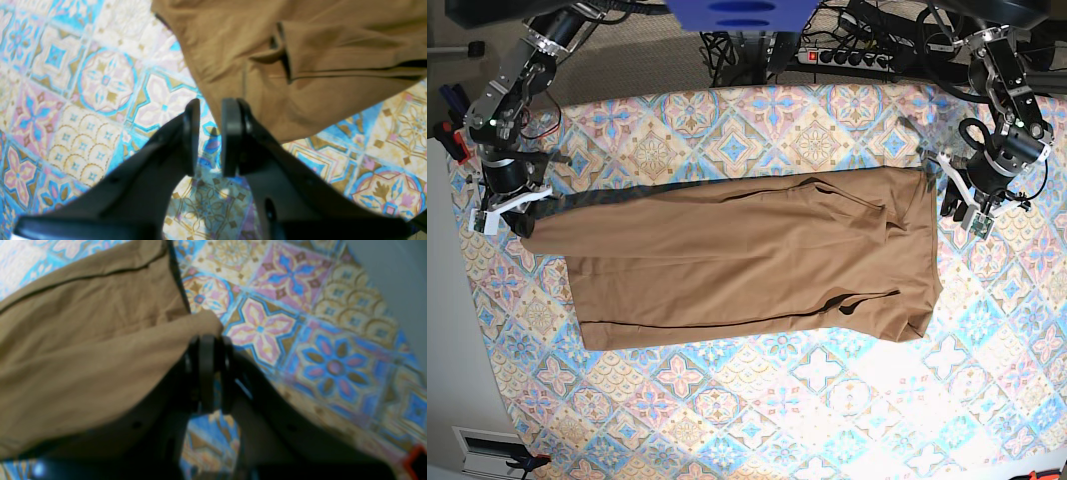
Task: Layout the t-shirt on the table in an organized manner, then fold the t-shirt properly
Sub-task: 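Return the right gripper to its corner of the shirt edge, then grasp both corners of the shirt edge with both grippers, then drag the grasped shirt edge toward the robot with both grippers, then release the shirt edge and reposition both grippers along it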
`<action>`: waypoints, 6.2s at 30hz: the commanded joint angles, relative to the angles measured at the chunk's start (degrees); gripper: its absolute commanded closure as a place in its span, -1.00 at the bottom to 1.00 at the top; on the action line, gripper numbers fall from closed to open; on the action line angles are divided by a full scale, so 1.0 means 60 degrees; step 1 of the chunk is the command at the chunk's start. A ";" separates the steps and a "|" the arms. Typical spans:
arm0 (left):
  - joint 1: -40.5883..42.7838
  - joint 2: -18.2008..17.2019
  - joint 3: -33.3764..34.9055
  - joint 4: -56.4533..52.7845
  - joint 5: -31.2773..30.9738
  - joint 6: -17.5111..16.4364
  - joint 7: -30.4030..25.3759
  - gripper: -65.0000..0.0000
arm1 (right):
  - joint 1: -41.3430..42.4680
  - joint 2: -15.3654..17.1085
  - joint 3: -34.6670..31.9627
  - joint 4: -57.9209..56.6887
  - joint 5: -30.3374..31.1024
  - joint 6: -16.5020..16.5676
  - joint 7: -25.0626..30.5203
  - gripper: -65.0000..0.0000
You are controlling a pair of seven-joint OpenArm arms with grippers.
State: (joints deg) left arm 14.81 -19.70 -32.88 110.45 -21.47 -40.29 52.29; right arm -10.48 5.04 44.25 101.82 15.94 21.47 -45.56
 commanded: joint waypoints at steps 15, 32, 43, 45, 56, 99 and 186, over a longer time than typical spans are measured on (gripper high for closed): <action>0.0353 0.0214 0.1268 0.0206 -0.0194 0.0049 -0.1382 0.64 | -0.0063 0.0120 0.0017 0.0620 0.0134 0.0003 -0.0062 1.00; -0.0380 0.2588 0.0404 -0.0424 -0.0150 0.0049 -0.3331 0.53 | -0.0077 0.0120 0.0017 0.0473 0.0134 0.0003 -0.0062 1.00; -0.0380 0.2910 -0.1384 -0.2680 -0.2143 0.0049 -0.2056 0.43 | -0.0268 0.0120 0.0017 0.0488 0.0134 0.0003 -0.0062 1.00; -0.0409 0.2925 -0.1369 -0.2680 -0.2143 0.0049 -0.2041 0.43 | -0.0268 0.0120 0.0002 0.0488 0.0134 0.0003 -0.0062 1.00; -0.0966 0.2940 -0.0959 -0.3486 -0.2040 0.0049 -0.2027 0.44 | -0.0268 0.0120 0.0002 0.0488 0.0134 0.0003 -0.0062 1.00; 0.2023 0.2529 -0.0681 -0.0409 -0.1893 0.0049 -0.2012 1.00 | -0.0678 0.0003 -0.0686 0.0473 0.0134 0.0003 -0.0077 1.00; 0.1715 0.1460 -0.2424 0.0851 -0.0780 0.0049 0.3336 1.00 | -0.3403 -0.2136 0.0090 0.1132 0.0178 0.0033 0.0026 1.00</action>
State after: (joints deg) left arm 24.86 -10.31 -47.22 114.65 -26.41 -40.12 72.34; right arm -30.79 -8.27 44.62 107.37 16.45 21.61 -46.81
